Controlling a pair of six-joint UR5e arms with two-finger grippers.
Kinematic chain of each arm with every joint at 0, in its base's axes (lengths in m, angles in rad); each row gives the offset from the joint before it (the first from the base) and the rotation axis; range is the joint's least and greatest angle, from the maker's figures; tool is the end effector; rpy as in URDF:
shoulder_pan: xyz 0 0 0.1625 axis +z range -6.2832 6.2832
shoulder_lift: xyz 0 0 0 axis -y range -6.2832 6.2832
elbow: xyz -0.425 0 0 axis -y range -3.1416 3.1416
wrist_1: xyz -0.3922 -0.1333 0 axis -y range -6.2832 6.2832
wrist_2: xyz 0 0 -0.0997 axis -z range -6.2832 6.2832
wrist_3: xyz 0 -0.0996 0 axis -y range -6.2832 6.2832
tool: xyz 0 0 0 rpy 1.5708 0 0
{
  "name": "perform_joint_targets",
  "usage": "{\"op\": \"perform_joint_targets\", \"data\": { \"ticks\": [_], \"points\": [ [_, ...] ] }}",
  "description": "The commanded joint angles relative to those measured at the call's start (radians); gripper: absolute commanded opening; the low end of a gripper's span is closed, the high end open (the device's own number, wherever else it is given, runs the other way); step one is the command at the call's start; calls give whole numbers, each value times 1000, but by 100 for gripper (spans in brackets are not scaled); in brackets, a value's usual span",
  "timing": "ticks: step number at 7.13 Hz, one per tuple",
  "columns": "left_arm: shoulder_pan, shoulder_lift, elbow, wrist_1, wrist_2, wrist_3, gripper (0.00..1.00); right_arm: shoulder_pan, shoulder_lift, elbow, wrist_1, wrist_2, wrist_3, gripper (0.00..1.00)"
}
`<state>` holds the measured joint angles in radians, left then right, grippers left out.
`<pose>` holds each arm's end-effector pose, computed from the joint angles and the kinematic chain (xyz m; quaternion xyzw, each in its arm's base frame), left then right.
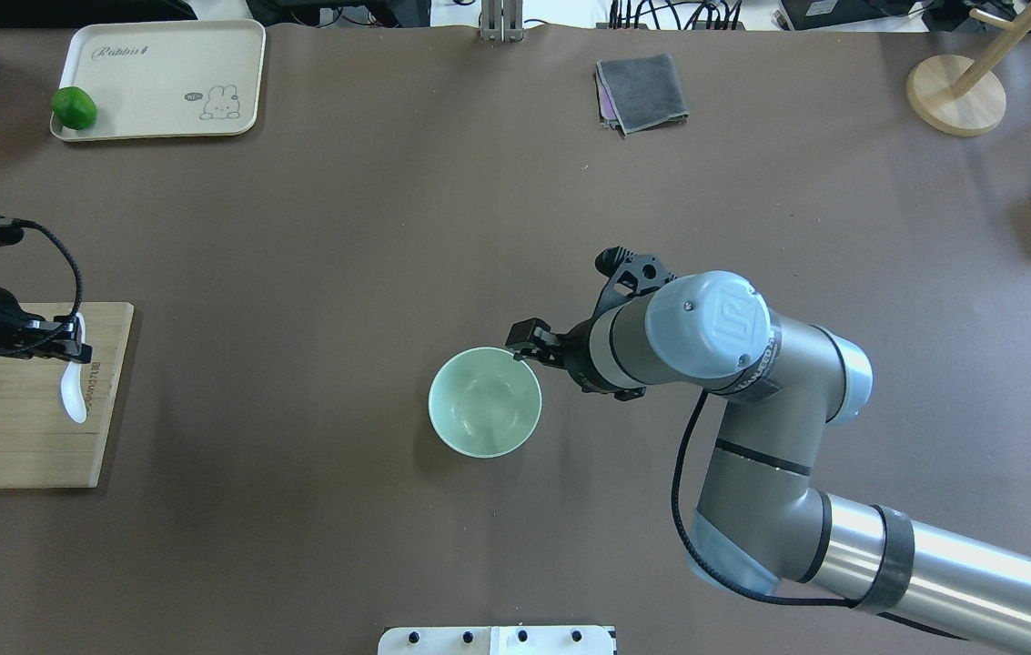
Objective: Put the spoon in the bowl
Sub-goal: 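Carry the white spoon over the bowl with the left gripper while the right arm withdraws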
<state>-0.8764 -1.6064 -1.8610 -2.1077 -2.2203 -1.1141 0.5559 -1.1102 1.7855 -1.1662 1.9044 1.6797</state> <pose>0.2714 -0.4400 0.4376 0.0172 0.4906 -0.0489 0.8698 -0.4778 -0.4154 0.2545 -0.0265 -0.5259 0.1953 0.8274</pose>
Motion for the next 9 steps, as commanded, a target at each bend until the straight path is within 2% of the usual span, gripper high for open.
{"op": "perform_joint_targets", "data": {
  "ticks": [1, 3, 4, 5, 6, 7, 9],
  "points": [
    [66, -245, -7, 123, -1, -215, 0, 200, -145, 92, -13, 206, -161, 100],
    [210, -401, -3, 262, 141, -347, 0, 335, -296, 106, -12, 300, -424, 100],
    [291, -502, 6, 379, 213, -407, 0, 396, -356, 106, -12, 342, -531, 100],
    [344, -585, 35, 423, 293, -462, 0, 450, -396, 104, -12, 385, -613, 100],
    [368, -628, 63, 423, 303, -518, 0, 470, -414, 103, -12, 395, -656, 100],
    [369, -626, 66, 423, 307, -518, 97, 472, -415, 100, -12, 395, -658, 100],
    [366, -578, 42, 423, 334, -506, 98, 481, -430, 107, -6, 395, -658, 100]
  ]
}}
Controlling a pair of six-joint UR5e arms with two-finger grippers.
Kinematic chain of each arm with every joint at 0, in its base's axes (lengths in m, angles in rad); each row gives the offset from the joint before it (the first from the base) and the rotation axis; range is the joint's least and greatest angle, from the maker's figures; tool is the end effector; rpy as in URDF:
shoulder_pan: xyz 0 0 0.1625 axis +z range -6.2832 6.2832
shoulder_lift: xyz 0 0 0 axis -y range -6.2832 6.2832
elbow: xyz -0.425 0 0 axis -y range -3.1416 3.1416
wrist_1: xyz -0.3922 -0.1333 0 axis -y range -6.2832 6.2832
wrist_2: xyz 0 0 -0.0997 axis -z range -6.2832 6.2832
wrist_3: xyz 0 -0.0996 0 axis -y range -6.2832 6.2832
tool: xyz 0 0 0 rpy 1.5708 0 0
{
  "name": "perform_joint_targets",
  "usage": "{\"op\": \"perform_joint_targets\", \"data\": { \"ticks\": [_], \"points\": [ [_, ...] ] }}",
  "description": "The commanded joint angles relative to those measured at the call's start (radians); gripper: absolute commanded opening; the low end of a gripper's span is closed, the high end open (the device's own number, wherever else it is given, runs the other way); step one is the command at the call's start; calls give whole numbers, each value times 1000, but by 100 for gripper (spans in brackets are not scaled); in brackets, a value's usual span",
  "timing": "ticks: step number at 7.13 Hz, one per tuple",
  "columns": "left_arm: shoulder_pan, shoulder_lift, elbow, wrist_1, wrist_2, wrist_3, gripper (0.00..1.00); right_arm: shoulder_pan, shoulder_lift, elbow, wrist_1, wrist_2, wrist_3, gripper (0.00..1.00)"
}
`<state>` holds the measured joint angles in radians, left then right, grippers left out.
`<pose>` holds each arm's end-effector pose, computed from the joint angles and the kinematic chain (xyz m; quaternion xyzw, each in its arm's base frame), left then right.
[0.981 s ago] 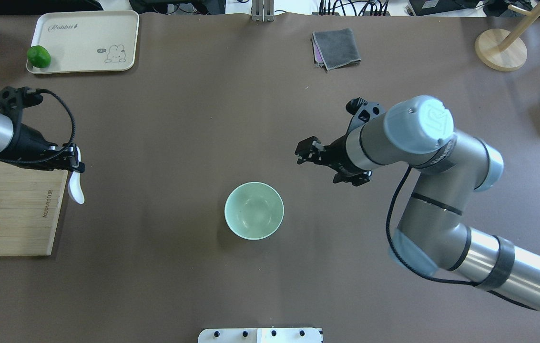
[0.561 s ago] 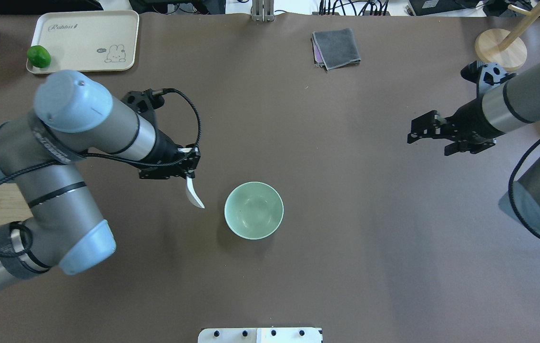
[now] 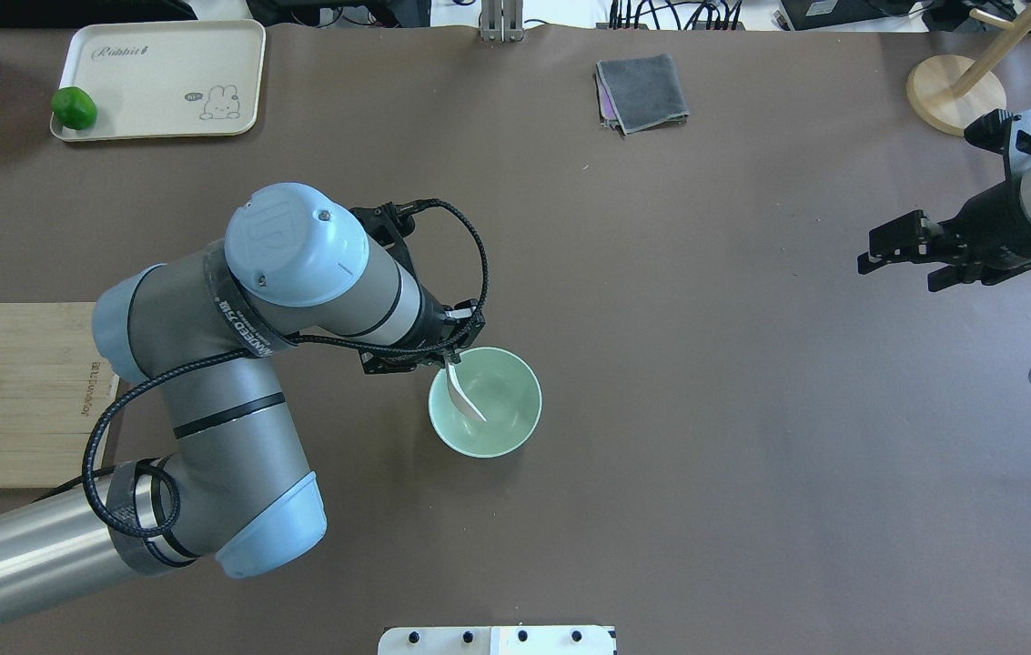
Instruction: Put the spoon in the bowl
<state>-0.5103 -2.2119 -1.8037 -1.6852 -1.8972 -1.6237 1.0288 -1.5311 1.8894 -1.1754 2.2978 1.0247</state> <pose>0.5085 -0.4008 0.1710 -0.0332 0.4883 -0.1674 0.8559 -0.2045 -0.4696 0.4357 0.0104 -0.4770 0.0807 0.8752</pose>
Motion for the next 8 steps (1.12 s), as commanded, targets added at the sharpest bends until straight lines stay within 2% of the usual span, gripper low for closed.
{"op": "perform_joint_targets", "data": {
  "ticks": [1, 3, 4, 6, 7, 8],
  "points": [
    [-16, 69, -61, 2, 9, 43, 98, 10, -11, 4, 3, 2, -3, 100],
    [-60, 96, -101, 4, 0, 70, 98, 25, -11, 1, -1, 3, -5, 100],
    [-101, 124, -133, 27, -41, 152, 98, 42, -21, 1, -1, 5, -11, 100],
    [-239, 208, -242, 181, -138, 415, 98, 147, -75, -15, -16, 53, -185, 100],
    [-328, 283, -274, 211, -176, 588, 98, 231, -89, -19, -79, 95, -309, 100],
    [-446, 404, -305, 210, -244, 789, 98, 314, -93, -18, -174, 110, -457, 100]
  ]
}}
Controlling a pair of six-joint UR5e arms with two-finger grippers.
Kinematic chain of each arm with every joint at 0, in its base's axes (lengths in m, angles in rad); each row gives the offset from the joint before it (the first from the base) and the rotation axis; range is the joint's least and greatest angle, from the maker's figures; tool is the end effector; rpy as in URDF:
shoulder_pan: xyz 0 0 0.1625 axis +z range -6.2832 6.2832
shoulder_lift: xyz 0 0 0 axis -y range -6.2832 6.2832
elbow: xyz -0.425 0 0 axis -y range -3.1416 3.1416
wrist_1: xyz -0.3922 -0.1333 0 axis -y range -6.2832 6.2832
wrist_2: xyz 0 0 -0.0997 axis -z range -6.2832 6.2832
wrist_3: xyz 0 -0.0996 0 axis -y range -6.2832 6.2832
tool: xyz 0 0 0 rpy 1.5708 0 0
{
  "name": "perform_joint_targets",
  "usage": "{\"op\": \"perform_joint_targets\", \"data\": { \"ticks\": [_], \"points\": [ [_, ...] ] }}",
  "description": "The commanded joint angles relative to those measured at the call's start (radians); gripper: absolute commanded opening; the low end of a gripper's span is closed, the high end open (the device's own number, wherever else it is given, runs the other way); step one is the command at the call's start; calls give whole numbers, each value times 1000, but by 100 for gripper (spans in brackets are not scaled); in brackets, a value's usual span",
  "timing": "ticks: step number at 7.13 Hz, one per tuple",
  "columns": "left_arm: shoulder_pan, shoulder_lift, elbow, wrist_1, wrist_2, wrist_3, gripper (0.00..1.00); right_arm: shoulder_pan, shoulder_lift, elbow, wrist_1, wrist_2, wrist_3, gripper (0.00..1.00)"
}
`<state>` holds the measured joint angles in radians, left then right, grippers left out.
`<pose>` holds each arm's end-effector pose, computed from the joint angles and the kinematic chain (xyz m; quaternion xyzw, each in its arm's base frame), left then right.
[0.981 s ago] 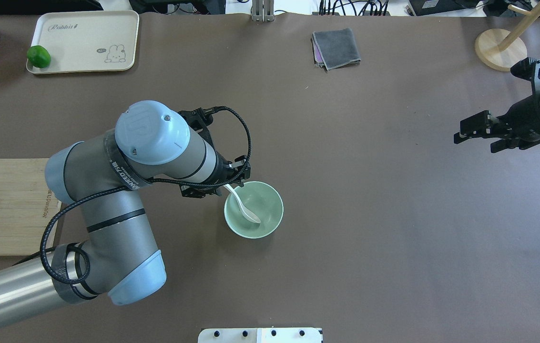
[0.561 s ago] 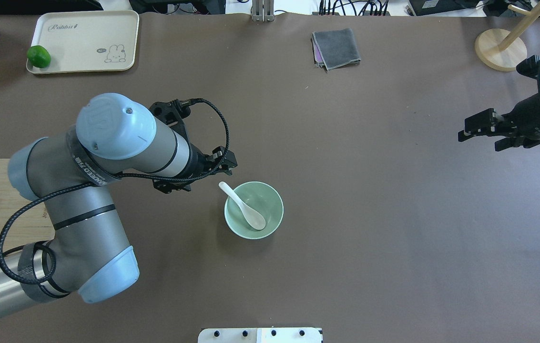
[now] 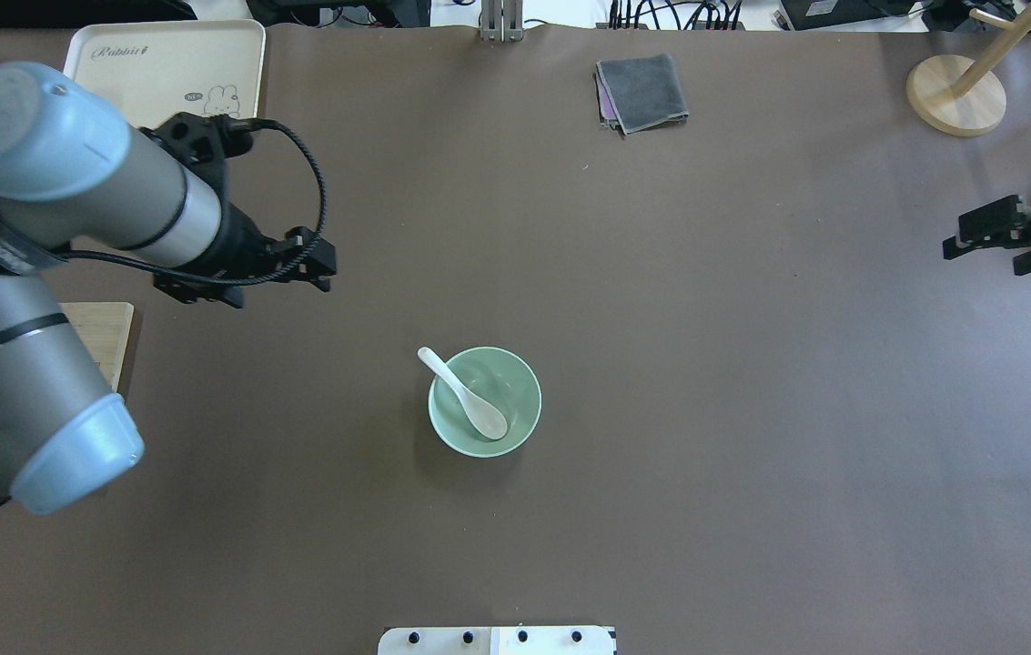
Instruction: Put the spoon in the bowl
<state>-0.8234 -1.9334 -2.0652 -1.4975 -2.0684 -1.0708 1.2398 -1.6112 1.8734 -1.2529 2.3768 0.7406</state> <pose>0.3041 -0.4543 0.2550 0.0479 0.4319 -0.0514 0.8992 -0.0988 -0.4766 0.4885 0.0344 -0.4574 0.0694 0.8859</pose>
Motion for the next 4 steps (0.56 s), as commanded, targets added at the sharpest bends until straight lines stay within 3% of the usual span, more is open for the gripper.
{"op": "perform_joint_targets", "data": {
  "ticks": [1, 2, 4],
  "points": [
    [-286, 225, -38, 22, -176, 495, 98, 186, -13, 0, -200, 35, -329, 100],
    [-431, 291, 11, 25, -243, 766, 98, 273, -9, 1, -318, 33, -501, 100],
    [-645, 297, 187, 26, -254, 1141, 98, 384, 11, 6, -495, 19, -740, 100]
  ]
}}
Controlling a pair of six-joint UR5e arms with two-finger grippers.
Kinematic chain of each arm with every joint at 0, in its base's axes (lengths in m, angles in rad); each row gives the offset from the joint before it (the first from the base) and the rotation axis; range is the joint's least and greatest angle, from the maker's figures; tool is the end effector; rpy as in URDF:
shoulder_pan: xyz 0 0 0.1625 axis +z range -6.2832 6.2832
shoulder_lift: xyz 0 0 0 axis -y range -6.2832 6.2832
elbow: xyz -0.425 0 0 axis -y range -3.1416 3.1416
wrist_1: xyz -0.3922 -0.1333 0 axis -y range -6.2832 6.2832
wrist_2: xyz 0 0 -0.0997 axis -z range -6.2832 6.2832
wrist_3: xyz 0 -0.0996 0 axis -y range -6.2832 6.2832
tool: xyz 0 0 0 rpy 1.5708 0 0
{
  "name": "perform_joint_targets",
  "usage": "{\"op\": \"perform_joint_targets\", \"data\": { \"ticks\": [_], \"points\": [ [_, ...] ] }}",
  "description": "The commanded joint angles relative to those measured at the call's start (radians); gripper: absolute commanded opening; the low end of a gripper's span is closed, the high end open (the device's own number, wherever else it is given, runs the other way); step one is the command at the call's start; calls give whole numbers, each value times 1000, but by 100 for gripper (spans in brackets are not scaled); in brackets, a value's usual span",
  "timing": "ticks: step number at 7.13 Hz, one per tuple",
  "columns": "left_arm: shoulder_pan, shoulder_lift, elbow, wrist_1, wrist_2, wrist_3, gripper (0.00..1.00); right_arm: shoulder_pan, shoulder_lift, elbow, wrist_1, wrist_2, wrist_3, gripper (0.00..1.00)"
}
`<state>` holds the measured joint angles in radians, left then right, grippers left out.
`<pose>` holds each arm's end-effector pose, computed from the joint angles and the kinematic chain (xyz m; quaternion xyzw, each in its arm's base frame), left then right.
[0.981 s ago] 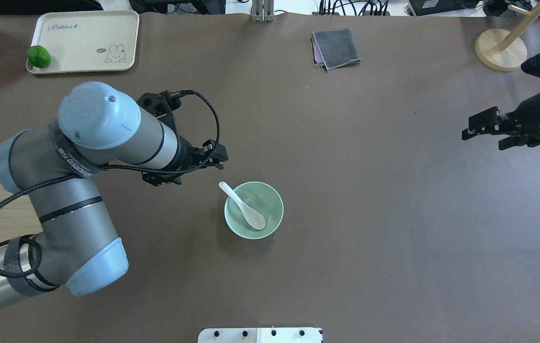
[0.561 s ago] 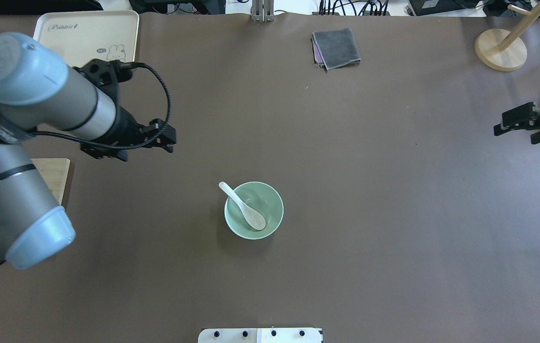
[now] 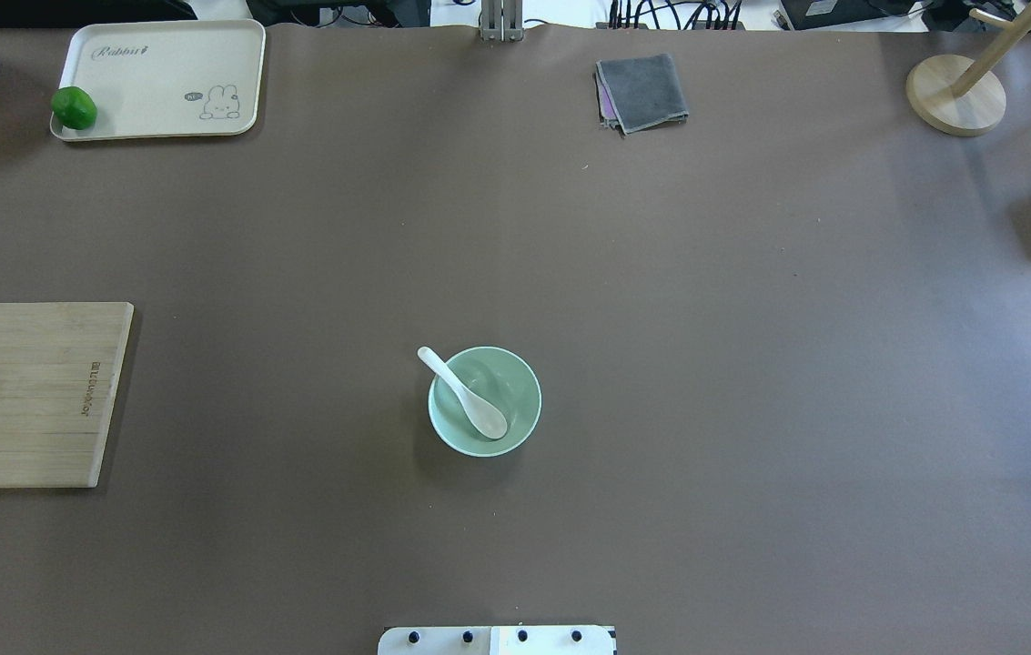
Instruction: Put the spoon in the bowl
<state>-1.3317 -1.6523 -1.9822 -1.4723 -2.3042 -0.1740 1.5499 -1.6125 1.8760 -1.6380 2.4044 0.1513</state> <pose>0.0538 -0.5021 0.4305 0.1069 0.3816 0.1000 0.9127 0.0497 -0.4729 0.5312 0.0546 -0.4091 0.0197 0.9106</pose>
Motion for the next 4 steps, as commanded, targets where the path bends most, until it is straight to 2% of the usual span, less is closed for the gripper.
{"op": "perform_joint_targets", "data": {
  "ticks": [1, 3, 4],
  "points": [
    [-202, 5, 168, 1, -18, 360, 98, 99, 13, 0, -141, -11, -198, 100],
    [-277, 6, 236, 1, -18, 505, 98, 127, 2, -9, -144, -48, -271, 100],
    [-311, 8, 270, 0, -18, 577, 98, 153, -1, -43, -144, -50, -327, 100]
  ]
}}
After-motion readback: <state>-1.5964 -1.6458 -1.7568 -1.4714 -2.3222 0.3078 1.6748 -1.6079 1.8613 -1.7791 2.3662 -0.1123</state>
